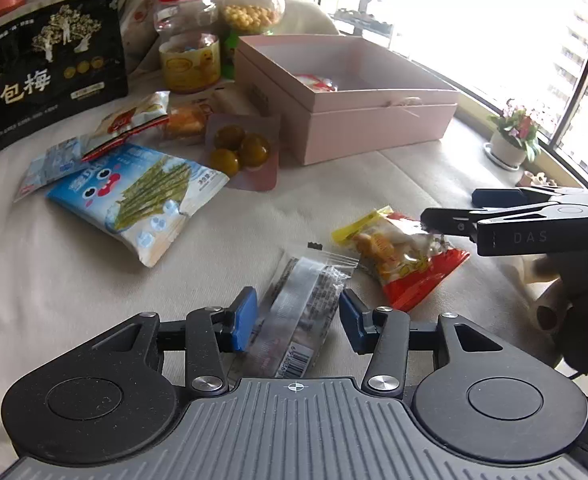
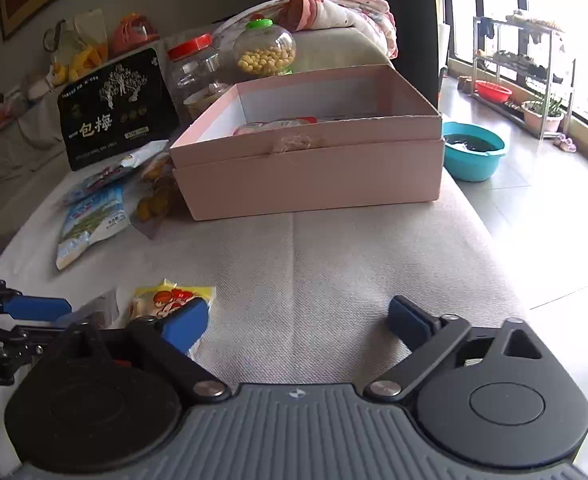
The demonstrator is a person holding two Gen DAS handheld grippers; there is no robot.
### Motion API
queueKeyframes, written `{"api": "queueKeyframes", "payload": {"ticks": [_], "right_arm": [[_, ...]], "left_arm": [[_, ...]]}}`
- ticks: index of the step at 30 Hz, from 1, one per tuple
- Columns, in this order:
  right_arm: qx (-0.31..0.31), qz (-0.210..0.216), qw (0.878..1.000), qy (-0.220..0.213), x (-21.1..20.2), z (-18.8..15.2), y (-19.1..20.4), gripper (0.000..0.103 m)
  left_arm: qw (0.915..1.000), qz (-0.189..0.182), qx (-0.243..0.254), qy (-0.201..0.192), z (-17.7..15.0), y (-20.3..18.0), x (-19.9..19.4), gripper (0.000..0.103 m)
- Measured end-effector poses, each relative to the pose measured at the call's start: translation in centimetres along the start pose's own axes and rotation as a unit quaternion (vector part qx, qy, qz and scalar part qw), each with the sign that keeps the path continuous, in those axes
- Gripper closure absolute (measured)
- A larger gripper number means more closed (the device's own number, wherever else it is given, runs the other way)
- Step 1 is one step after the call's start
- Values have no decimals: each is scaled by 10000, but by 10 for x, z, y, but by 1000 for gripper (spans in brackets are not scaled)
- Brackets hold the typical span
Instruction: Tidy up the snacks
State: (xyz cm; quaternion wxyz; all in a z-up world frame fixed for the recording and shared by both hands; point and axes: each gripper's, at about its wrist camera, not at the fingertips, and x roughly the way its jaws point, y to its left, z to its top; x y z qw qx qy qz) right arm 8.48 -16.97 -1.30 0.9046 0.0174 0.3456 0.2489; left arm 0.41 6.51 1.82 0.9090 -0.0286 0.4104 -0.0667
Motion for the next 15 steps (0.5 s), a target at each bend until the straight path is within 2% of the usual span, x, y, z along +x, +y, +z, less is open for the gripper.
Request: {"api": "queueKeyframes", "payload": {"ticks": [5, 8, 11, 15], "right_arm": [[509, 312, 9982, -108, -3, 1, -13, 0], [567, 444, 9974, -102, -3, 1, -18, 0], [211, 339, 9991, -105, -2, -2, -9, 0], [-6, 154, 9998, -119, -1, -5, 0, 0]], "left_arm": [[9996, -281, -11, 34, -7, 3, -4, 52], [9988, -437, 201, -30, -17, 1, -9, 52], [9980, -441, 439, -101, -25, -3, -13, 52], [9985, -429, 327, -110, -21, -6, -12, 52]]}}
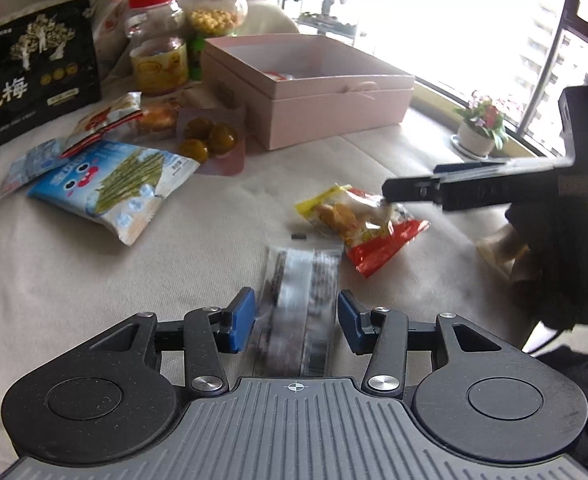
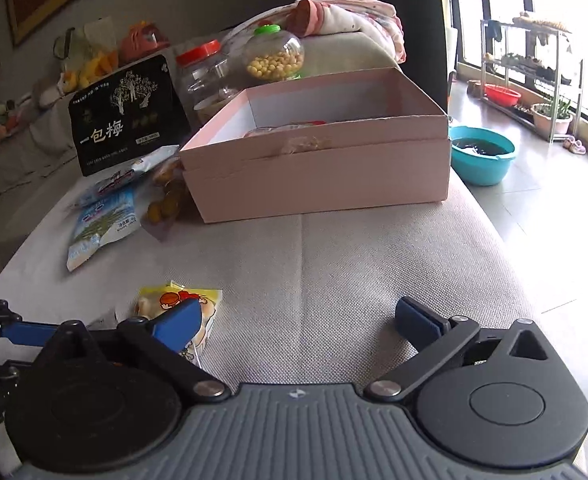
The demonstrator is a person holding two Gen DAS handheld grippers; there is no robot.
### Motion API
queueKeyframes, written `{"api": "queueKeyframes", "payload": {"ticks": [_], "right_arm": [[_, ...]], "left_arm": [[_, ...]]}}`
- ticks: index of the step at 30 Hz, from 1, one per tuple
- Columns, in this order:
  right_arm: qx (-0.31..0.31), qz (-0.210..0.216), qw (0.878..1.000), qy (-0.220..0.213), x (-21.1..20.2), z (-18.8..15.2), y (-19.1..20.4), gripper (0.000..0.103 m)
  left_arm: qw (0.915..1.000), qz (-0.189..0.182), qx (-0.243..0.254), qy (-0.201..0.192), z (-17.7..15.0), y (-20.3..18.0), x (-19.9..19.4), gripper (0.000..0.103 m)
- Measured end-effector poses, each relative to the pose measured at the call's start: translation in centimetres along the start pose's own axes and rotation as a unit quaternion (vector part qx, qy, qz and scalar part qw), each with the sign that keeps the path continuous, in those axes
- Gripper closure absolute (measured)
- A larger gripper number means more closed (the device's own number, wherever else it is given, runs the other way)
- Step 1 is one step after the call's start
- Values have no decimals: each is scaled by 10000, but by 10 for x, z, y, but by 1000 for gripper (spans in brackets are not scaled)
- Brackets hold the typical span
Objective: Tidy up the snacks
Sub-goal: 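Grasp the yellow-red bag with right tool while left tool grasps the dark plum packet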
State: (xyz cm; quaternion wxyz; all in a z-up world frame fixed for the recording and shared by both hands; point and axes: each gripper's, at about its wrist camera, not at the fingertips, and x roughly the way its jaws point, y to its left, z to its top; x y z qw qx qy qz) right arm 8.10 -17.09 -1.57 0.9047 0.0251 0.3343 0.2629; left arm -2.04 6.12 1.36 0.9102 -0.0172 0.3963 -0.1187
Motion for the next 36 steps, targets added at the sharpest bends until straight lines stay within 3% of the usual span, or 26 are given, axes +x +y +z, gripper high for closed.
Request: {"api": "queueKeyframes", "payload": {"ticks": [6, 12, 13, 16, 17, 21, 29, 33, 36], "right_arm": [[248, 92, 9995, -165, -6, -3, -7, 0], [-276, -375, 9985, -289, -12, -2, 21, 0], [-370, -370, 9980, -358, -15, -2, 27, 0], [-839, -189, 9953, -441, -22, -1, 50, 0], [-1063, -158, 9934, -393, -21, -1, 58, 0], [-1691, -182, 9854, -6, -8, -5, 86, 0], [-1538, 103, 9873, 376, 15, -11, 93, 2], [-1479, 81, 9885, 290, 12, -10, 90, 18], [-1536, 130, 9877, 277, 9, -9, 90, 41]], "left_arm": [[9997, 105, 207, -15, 9, -11, 15, 53], [10000, 35, -26, 11, 6, -3, 9, 58], [9999, 114, -106, -21, 4, 0, 6, 58], [9959, 874, -129, -200, -4, 5, -1, 58], [9949, 957, -243, -192, -7, 9, -2, 58], [9957, 693, -478, -394, -16, 17, -8, 55], [9956, 825, -212, -386, -18, 10, -6, 54], [9958, 747, -266, -463, -22, 13, -7, 54], [9950, 814, -171, -560, -26, 10, -7, 54]]}}
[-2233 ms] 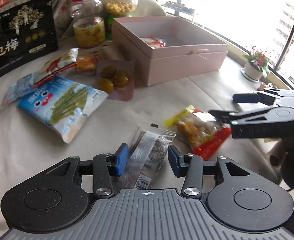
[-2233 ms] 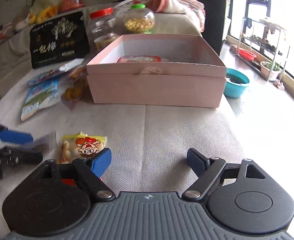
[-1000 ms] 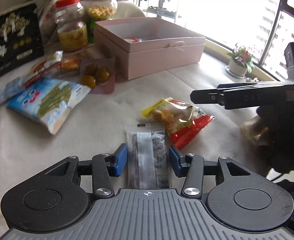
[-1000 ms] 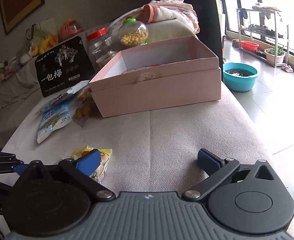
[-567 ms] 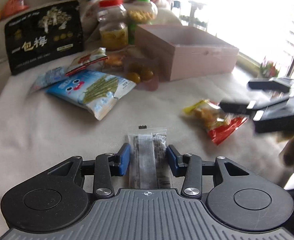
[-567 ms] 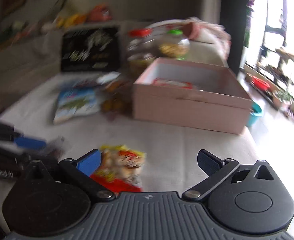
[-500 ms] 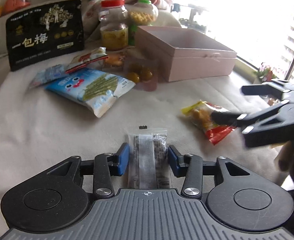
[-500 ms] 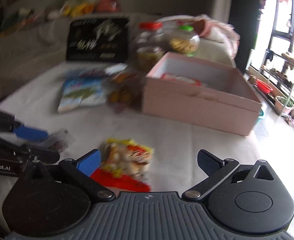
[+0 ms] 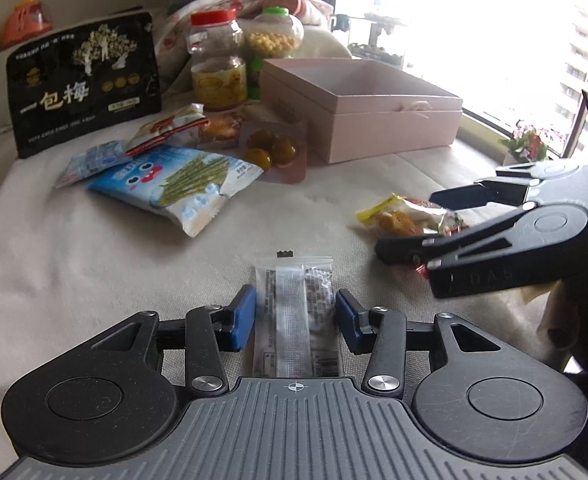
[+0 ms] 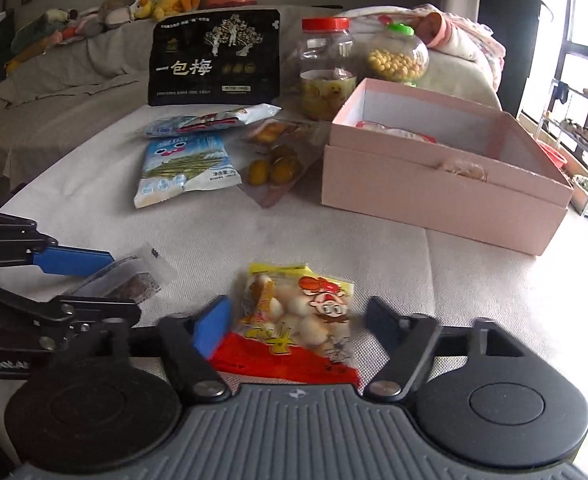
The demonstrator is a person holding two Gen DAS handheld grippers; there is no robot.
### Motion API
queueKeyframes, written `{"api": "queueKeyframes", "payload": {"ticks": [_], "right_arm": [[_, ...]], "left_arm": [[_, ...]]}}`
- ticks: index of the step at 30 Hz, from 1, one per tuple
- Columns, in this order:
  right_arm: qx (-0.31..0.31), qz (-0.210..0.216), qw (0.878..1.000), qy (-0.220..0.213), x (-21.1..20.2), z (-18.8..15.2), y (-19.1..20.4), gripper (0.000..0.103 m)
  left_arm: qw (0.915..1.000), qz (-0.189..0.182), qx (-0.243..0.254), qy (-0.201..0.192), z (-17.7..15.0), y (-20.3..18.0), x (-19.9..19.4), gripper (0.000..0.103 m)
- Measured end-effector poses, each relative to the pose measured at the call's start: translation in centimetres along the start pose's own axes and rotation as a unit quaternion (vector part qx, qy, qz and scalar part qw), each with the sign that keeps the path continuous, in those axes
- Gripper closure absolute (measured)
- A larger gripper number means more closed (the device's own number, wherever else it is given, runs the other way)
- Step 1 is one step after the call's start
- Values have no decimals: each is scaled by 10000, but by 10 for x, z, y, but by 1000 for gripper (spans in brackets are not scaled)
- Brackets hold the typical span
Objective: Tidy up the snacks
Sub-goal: 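Grasp the yellow-red bag with right tool while left tool grasps the dark plum packet, then carry both packets into the pink box and open both tools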
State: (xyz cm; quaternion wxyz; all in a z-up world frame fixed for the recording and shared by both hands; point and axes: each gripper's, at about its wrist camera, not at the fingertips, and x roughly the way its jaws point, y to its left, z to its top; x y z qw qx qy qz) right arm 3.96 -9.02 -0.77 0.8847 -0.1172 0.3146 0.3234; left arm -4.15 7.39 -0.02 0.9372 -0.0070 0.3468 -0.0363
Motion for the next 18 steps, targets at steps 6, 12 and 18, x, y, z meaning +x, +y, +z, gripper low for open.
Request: {"api": "queueKeyframes", "payload": {"ticks": [6, 12, 18], "right_arm": [[-147, -23, 9998, -127, -17, 0, -1, 45], [-171, -244, 9987, -412, -45, -2, -17, 45], [-22, -514, 9974, -506, -69, 4, -44, 47]], "left_arm": [[9998, 182, 87, 1, 1, -8, -2, 57], [9999, -70, -25, 119, 8, -17, -4, 58], [9984, -336, 415, -173, 17, -48, -18, 58]]}}
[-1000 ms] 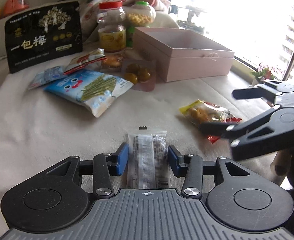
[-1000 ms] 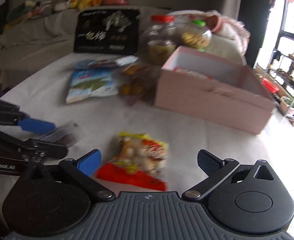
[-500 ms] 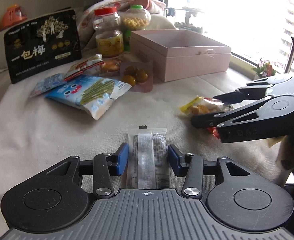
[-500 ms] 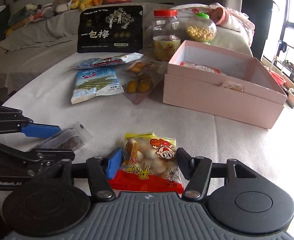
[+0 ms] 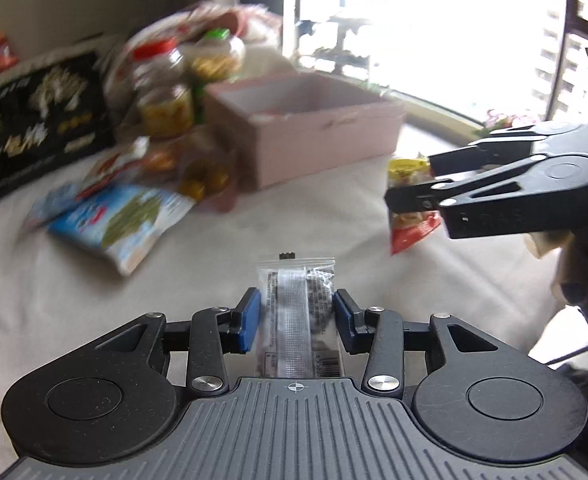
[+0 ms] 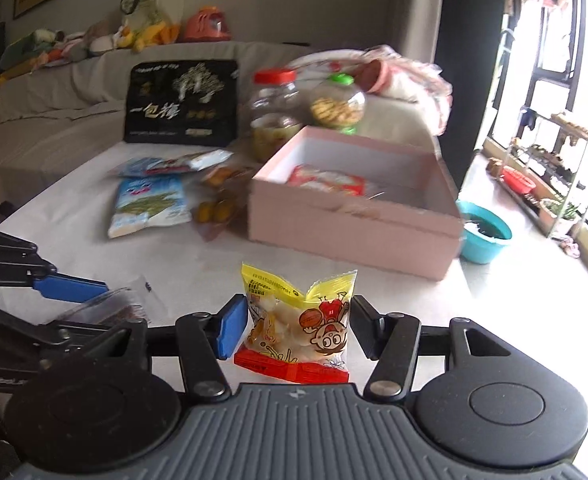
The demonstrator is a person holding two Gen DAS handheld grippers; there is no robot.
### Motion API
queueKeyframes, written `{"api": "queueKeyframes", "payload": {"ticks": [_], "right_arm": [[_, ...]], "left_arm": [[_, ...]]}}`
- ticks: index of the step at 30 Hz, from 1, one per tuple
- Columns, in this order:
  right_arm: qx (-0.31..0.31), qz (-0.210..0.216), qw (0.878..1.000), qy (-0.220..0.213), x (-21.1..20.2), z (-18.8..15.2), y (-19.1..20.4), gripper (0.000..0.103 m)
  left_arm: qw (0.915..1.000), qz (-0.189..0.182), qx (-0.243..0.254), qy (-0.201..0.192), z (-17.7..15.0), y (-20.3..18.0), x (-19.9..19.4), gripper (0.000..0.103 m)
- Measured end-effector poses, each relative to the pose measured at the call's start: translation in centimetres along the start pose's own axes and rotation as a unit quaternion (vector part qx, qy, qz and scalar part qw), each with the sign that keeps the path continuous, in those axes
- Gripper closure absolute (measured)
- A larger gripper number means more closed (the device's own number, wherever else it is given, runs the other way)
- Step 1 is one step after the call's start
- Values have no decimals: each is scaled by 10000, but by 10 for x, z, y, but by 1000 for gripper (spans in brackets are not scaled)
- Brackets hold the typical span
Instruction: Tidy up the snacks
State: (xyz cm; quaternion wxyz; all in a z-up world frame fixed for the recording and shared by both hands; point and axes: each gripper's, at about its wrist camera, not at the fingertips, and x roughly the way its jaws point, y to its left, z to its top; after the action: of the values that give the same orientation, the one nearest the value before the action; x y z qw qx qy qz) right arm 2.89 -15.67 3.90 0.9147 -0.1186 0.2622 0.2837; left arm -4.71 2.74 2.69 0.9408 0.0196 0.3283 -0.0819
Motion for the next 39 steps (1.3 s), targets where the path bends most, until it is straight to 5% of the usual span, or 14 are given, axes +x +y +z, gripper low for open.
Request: {"api": "queueKeyframes", "payload": {"ticks": [5, 13, 24, 28, 35, 39], "right_arm": [[31, -159, 9991, -390, -27, 16, -19, 47], [172, -115, 9980, -599, -26, 60, -44, 47], [379, -927, 9919, -780, 14, 135, -107, 47], [556, -866, 9935, -490, 45, 151, -123, 47], [1107, -521, 9924, 145, 126, 165, -142, 46], [1569, -26, 9857, 620, 184, 177, -150, 36]], "left_arm": [[9985, -247, -201, -451, 27, -2, -10, 58], [9861, -344, -692, -1472, 121, 33, -1, 58], [9822, -962, -1479, -649, 238, 76, 143, 58], [9776, -1224, -1687, 302, 240, 72, 219, 57], [9472, -1645, -2742, 237, 223, 120, 224, 59], [9455, -1283, -2955, -481, 197, 155, 169, 59]]}}
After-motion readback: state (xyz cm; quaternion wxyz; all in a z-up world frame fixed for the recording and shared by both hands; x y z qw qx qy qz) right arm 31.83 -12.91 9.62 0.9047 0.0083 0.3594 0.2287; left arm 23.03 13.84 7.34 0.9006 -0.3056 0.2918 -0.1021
